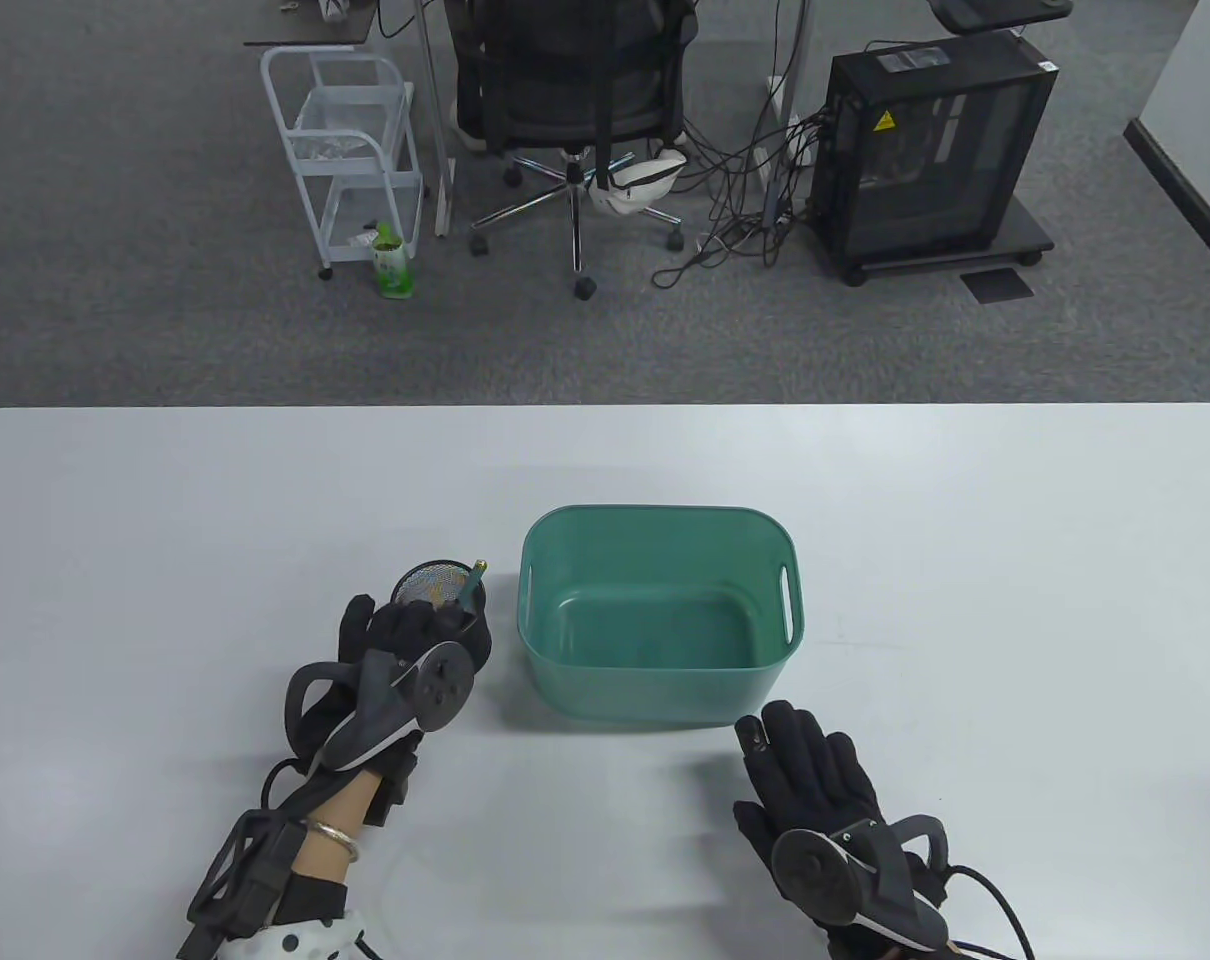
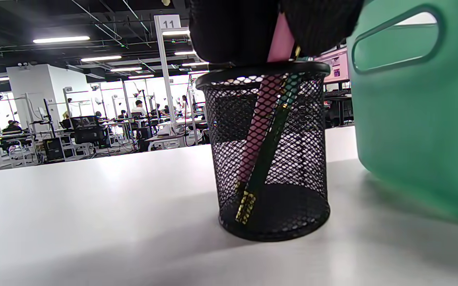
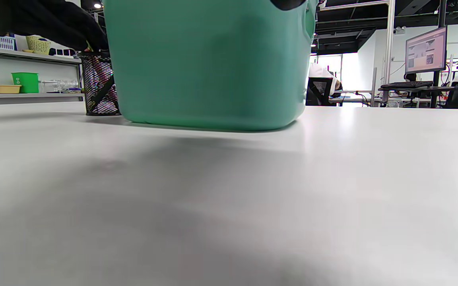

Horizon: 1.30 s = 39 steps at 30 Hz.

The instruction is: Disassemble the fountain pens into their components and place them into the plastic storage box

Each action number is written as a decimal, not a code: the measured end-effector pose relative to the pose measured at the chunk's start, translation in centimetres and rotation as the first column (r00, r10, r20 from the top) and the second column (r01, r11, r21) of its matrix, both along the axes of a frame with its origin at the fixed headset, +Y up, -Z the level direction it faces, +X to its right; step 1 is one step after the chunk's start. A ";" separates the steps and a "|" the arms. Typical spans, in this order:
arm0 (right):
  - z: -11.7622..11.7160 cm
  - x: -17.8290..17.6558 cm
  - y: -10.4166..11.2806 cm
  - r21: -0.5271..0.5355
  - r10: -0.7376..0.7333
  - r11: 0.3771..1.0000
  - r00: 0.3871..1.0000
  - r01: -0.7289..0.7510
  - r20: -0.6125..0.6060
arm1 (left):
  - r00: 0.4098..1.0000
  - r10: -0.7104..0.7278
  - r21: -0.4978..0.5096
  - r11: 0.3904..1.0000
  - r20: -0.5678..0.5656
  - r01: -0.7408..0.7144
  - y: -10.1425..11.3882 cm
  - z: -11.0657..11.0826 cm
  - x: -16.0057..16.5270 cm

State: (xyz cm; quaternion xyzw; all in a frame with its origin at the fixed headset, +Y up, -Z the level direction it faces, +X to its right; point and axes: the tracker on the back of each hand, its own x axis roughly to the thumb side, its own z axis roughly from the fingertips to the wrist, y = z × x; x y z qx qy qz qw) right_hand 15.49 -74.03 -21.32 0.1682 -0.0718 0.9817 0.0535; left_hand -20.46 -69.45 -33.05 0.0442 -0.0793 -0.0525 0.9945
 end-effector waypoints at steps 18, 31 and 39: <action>0.0 0.0 0.0 -0.004 -0.002 1.000 1.000 0.001 -0.004 | 0.993 -0.116 0.114 0.986 -0.039 0.119 0.5 -0.3 0.6; 0.0 -0.1 0.0 -0.010 0.002 1.000 1.000 -0.003 -0.006 | 0.996 -0.070 0.185 0.979 -0.060 0.080 1.8 0.5 -0.2; 0.0 -0.1 0.0 -0.010 0.005 1.000 1.000 -0.005 -0.006 | 0.996 0.065 0.270 0.962 -0.057 -0.047 4.9 2.0 -1.2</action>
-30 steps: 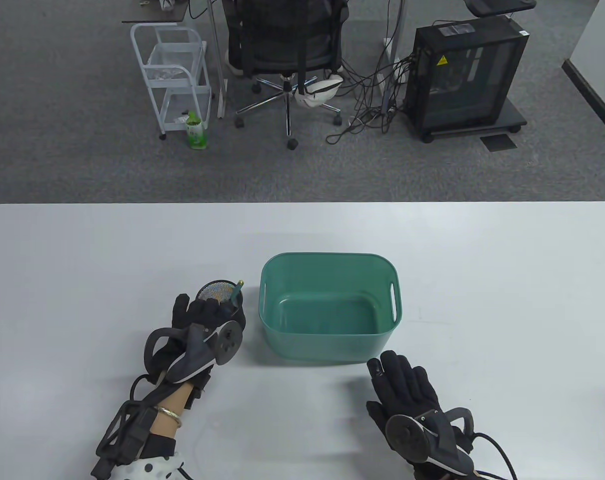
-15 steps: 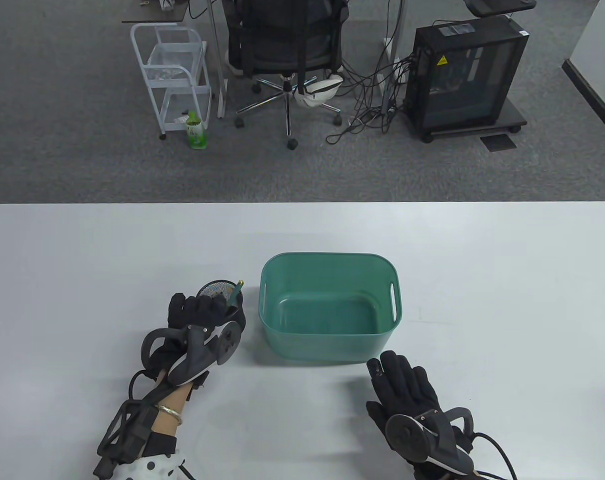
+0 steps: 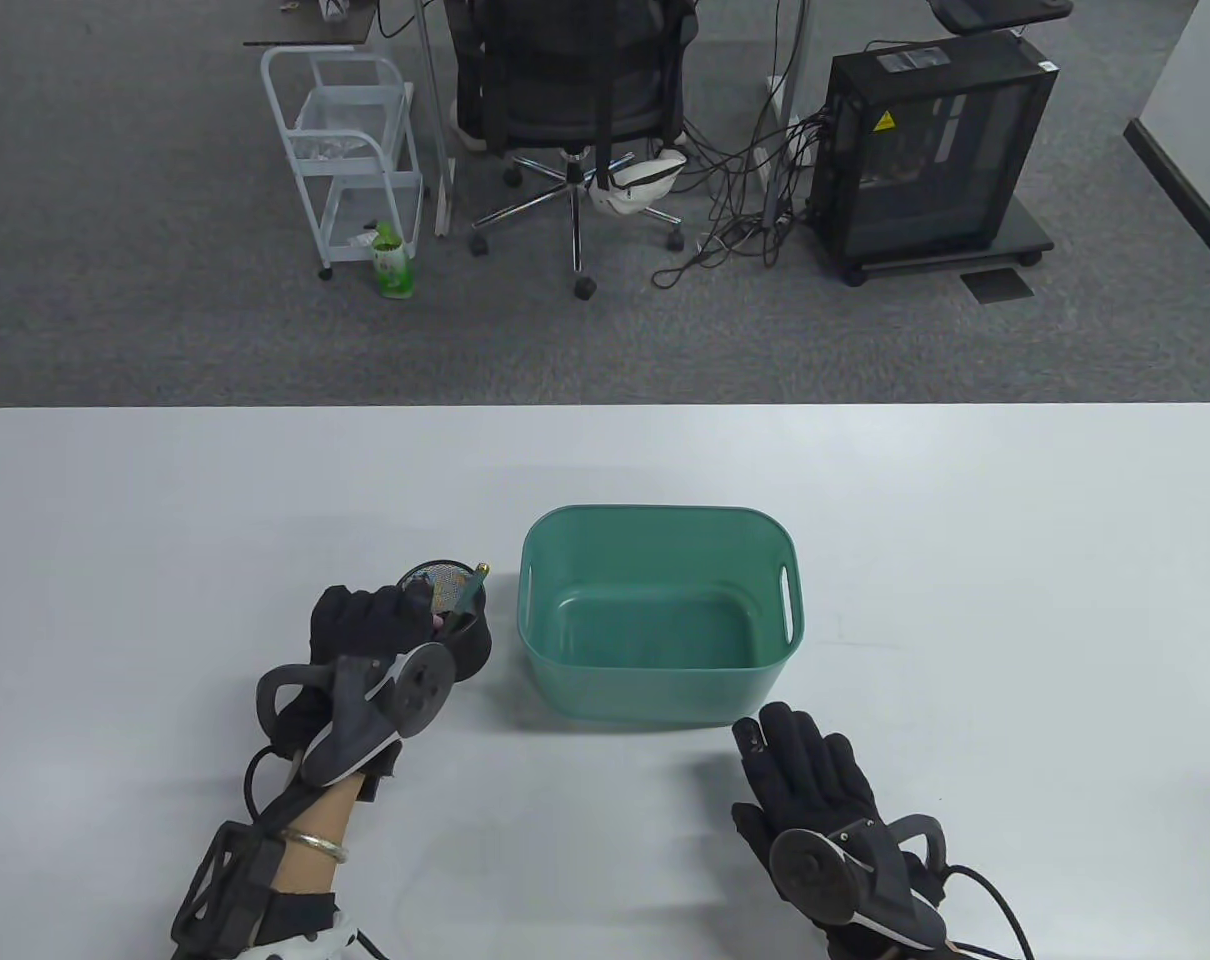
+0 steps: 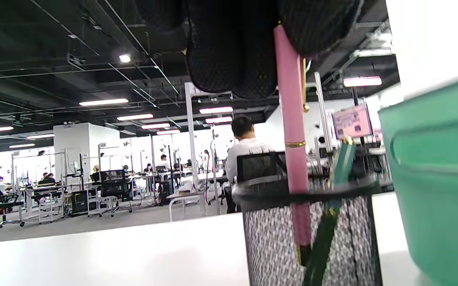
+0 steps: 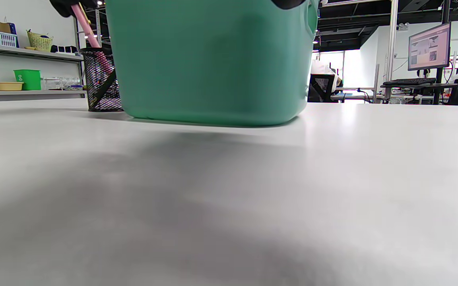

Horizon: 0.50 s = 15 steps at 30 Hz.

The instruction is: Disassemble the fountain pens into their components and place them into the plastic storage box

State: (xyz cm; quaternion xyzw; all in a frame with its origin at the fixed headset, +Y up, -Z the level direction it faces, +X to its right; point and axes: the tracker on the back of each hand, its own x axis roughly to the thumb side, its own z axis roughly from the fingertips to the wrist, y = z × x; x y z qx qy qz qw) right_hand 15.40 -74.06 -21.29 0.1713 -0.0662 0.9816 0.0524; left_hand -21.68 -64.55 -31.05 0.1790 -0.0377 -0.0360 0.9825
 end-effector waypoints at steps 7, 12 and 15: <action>0.0 0.0 0.0 -0.003 0.002 1.000 1.000 -0.002 0.000 | 0.988 0.145 0.147 0.978 0.047 -0.150 3.4 2.1 -0.8; 0.0 0.0 0.0 -0.003 0.003 1.000 1.000 -0.003 0.000 | 0.957 0.251 0.251 0.926 0.144 -0.281 4.9 3.6 -0.7; 0.0 0.0 0.0 -0.003 0.003 1.000 1.000 -0.003 0.000 | 0.920 0.315 0.293 0.879 0.234 -0.376 5.5 4.4 -0.3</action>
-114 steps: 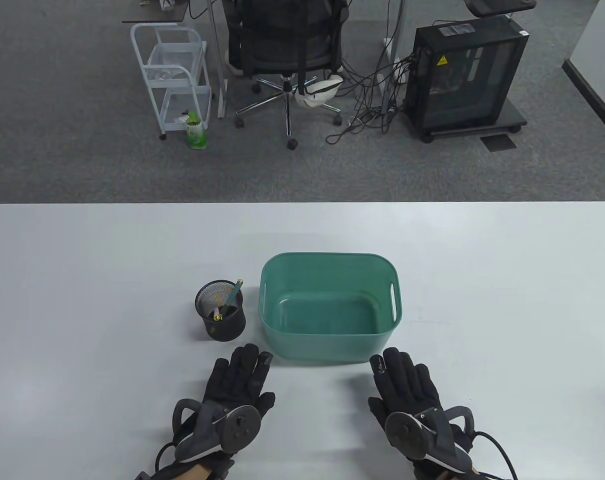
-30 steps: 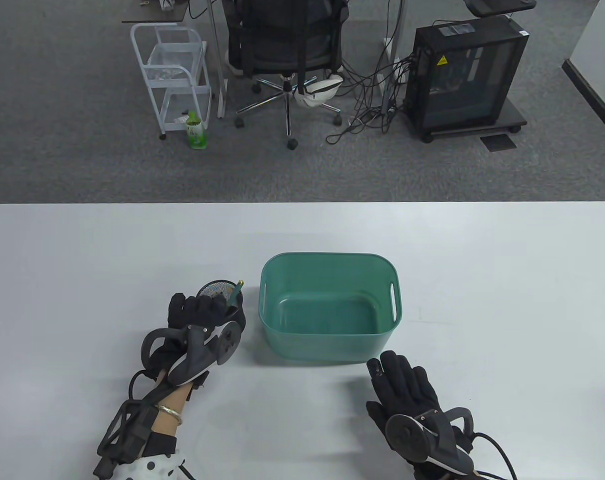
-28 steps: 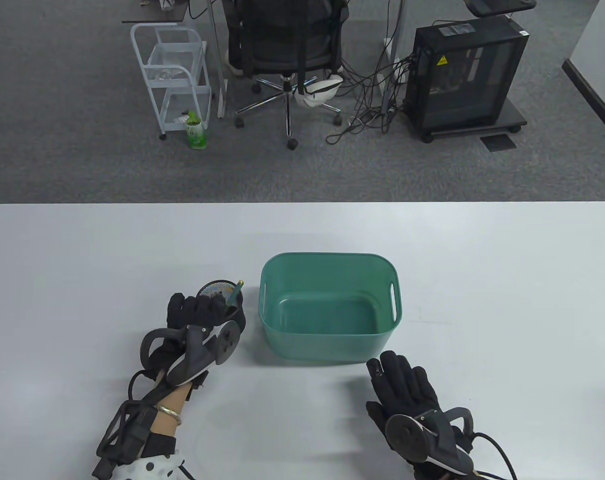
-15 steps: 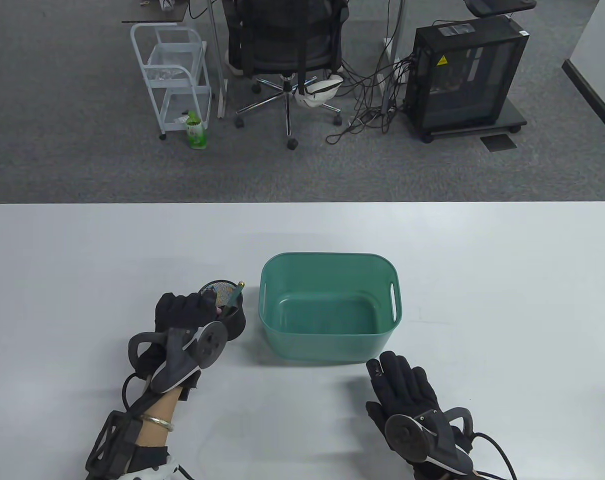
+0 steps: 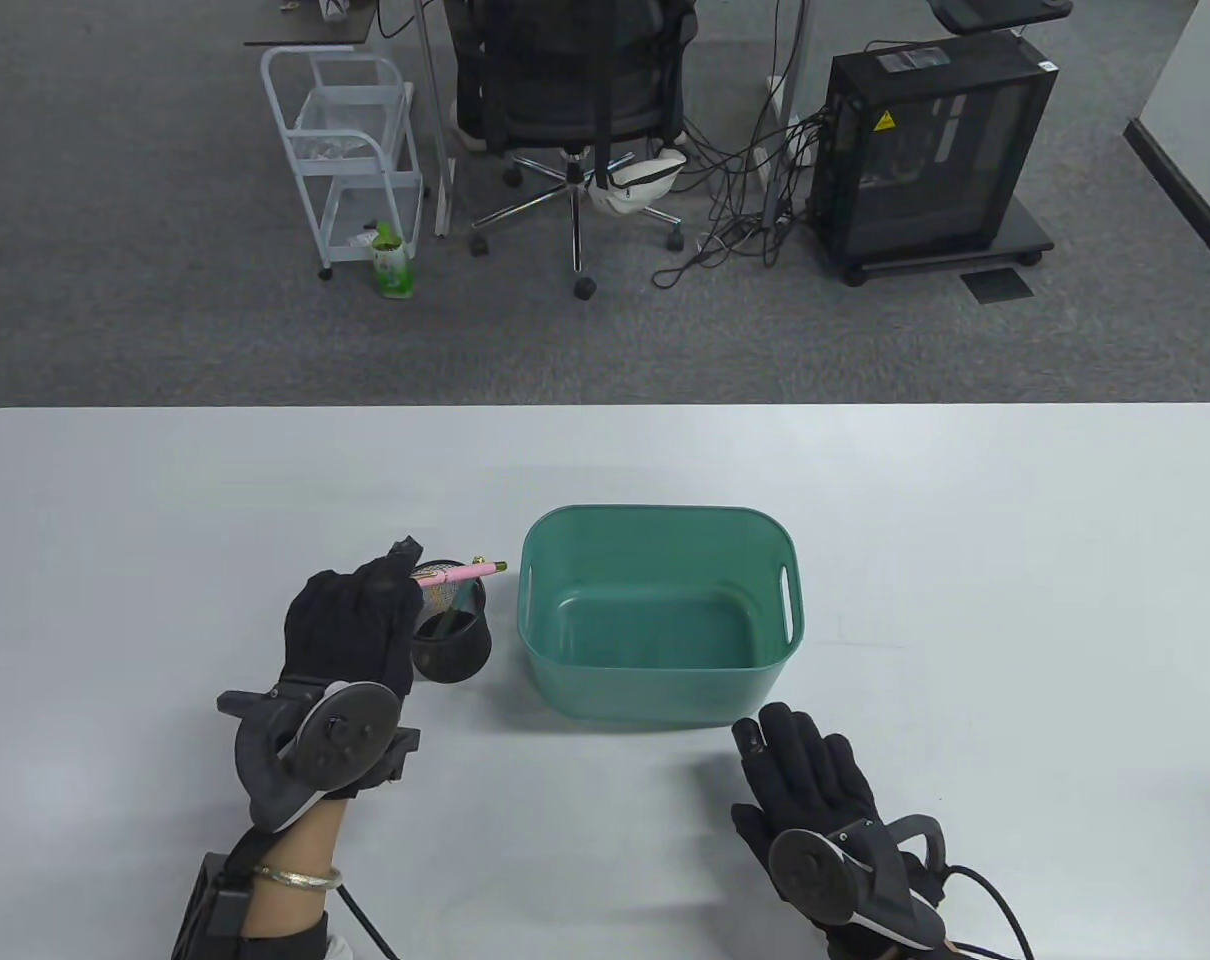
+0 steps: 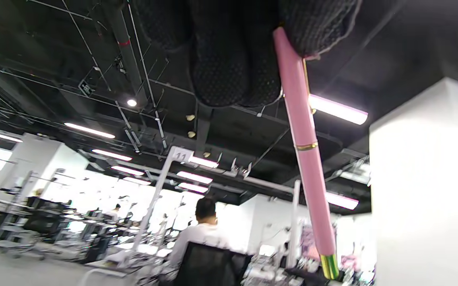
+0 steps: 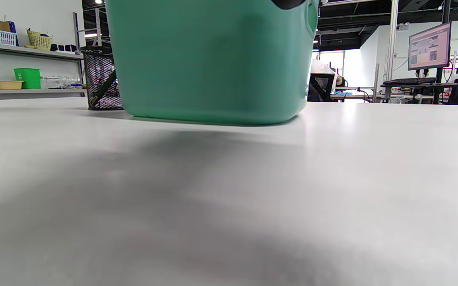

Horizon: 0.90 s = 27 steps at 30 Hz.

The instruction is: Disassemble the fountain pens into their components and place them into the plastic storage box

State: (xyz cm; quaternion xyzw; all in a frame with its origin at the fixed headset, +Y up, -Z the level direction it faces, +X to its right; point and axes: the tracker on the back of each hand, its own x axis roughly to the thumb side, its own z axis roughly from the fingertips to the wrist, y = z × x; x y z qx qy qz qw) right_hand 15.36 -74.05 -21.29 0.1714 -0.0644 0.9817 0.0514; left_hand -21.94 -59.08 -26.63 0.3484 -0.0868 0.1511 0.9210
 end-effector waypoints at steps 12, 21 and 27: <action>0.0 0.0 0.0 0.003 0.002 1.000 1.000 -0.002 0.000 | 0.860 0.380 -0.065 0.922 0.340 -0.382 -1.0 0.6 4.0; 0.2 -0.2 0.2 0.015 -0.014 1.000 1.000 0.015 -0.022 | 0.707 0.538 -0.180 0.836 0.460 -0.519 -1.9 0.3 5.5; 0.9 -0.1 2.4 0.279 -0.023 0.959 0.997 0.041 -0.069 | 0.687 0.563 -0.207 0.820 0.459 -0.534 -2.1 0.1 5.6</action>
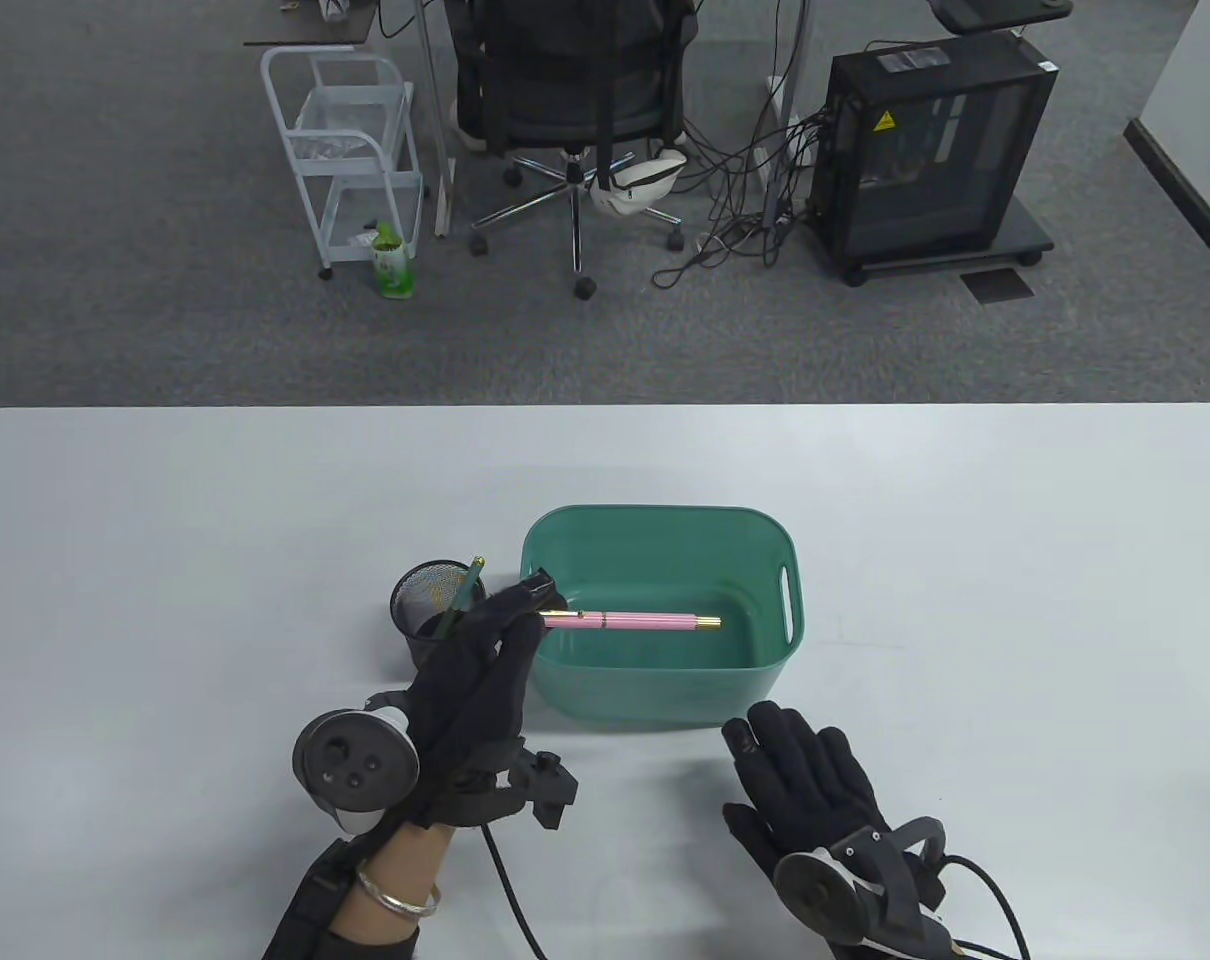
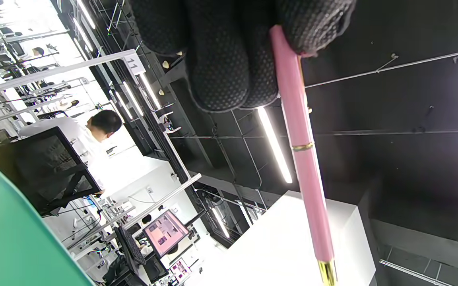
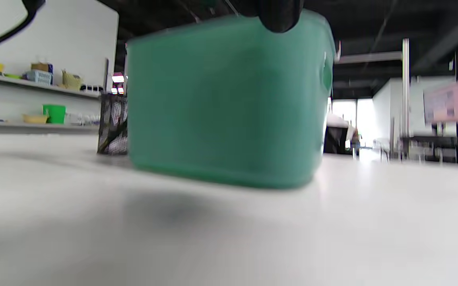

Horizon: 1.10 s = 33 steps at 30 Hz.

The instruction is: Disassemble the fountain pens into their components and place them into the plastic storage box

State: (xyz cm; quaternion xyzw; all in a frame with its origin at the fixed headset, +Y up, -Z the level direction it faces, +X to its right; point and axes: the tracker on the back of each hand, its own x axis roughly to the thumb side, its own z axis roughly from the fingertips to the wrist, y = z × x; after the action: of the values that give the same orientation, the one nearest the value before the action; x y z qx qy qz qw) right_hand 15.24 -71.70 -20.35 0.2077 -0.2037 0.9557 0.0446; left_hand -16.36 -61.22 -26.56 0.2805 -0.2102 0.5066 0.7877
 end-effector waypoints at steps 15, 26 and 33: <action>-1.1 -0.8 10.2 0.267 -0.295 0.919 0.955 0.292 -0.028 | 0.999 -0.001 -0.017 1.000 0.046 0.002 -0.3 0.1 0.8; -3.7 -1.5 10.9 0.123 -0.355 0.925 0.934 0.359 -0.047 | 0.992 0.039 -0.050 0.998 0.122 -0.033 -0.8 0.0 1.7; -4.1 -1.3 10.6 0.076 -0.334 0.938 0.940 0.339 -0.072 | 0.990 0.022 -0.063 0.998 0.138 -0.014 -1.3 -0.3 2.2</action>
State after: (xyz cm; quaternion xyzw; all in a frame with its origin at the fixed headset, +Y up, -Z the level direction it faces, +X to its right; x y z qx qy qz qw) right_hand 13.94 -61.15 -24.46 0.1994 -0.2762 0.9177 0.2043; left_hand -14.21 -62.49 -26.83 0.2221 -0.2464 0.5382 0.7748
